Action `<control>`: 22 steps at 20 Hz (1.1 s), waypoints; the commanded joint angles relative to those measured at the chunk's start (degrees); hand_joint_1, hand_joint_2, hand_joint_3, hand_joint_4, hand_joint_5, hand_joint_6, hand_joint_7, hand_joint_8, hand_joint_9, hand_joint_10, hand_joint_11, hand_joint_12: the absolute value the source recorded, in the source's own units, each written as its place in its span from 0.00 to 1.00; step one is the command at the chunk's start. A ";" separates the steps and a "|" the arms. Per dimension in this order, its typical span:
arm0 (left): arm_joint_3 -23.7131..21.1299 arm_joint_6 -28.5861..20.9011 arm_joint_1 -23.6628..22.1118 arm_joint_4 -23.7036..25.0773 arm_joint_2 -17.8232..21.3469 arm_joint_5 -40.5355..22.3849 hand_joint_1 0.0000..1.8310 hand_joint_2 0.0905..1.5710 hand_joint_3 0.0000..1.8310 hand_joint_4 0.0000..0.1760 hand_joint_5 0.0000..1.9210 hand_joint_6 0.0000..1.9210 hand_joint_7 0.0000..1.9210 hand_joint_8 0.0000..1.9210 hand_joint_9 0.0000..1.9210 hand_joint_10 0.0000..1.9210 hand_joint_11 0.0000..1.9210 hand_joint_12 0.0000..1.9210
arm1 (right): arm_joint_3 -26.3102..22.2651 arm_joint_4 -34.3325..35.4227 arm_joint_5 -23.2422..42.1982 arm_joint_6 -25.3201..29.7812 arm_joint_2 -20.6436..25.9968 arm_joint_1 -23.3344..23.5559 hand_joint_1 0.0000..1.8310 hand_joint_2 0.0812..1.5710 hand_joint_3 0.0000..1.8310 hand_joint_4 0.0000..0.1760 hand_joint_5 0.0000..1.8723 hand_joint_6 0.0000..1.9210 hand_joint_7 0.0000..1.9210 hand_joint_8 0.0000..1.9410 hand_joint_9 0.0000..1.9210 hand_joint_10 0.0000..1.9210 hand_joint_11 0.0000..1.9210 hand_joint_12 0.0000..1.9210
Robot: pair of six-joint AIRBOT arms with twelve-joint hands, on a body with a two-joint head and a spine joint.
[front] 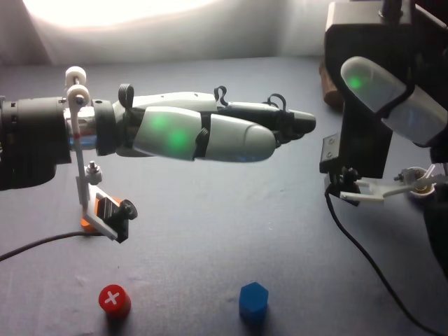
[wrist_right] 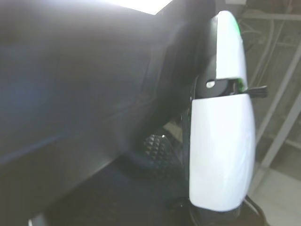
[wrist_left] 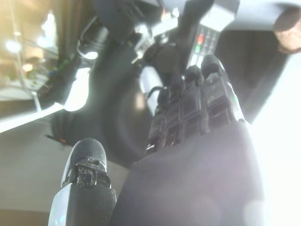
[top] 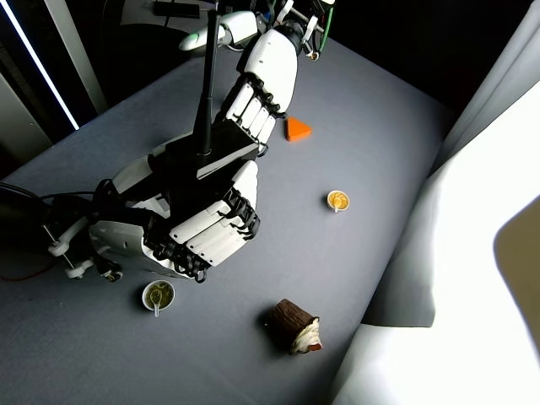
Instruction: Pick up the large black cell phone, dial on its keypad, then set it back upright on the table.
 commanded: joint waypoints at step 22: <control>9.88 -10.21 -2.86 1.47 1.11 -2.59 0.00 0.76 0.00 0.00 0.04 0.00 0.04 0.00 0.03 0.00 0.00 0.05 | -1.67 -0.87 7.33 2.68 -0.38 3.62 0.81 0.71 0.00 0.00 0.52 0.36 0.40 0.65 0.41 0.69 0.46 0.81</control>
